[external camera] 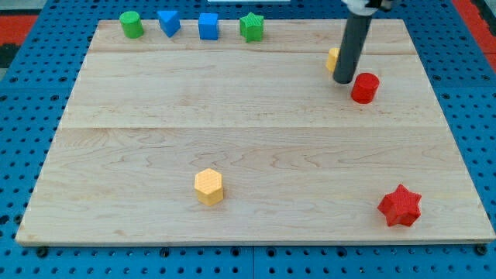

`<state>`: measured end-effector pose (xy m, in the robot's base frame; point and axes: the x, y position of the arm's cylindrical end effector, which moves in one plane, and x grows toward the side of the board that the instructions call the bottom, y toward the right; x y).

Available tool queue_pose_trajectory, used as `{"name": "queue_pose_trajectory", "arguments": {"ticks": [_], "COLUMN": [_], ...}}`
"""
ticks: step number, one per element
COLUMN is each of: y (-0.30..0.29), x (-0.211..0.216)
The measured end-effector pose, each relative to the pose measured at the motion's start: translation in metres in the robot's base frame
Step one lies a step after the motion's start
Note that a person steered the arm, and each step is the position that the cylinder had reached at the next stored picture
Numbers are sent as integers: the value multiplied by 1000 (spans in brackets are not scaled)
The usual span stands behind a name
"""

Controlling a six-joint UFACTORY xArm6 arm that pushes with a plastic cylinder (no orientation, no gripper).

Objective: Move the red star a bit up

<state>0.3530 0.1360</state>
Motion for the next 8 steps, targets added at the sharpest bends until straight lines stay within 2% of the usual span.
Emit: {"name": "queue_pose_trajectory", "arguments": {"ticks": [1,2,3,4,5,6,7,8], "y": [1,9,-14,33,99,147,105,51], "x": [-2,19,63,93,144,220,263,241]}}
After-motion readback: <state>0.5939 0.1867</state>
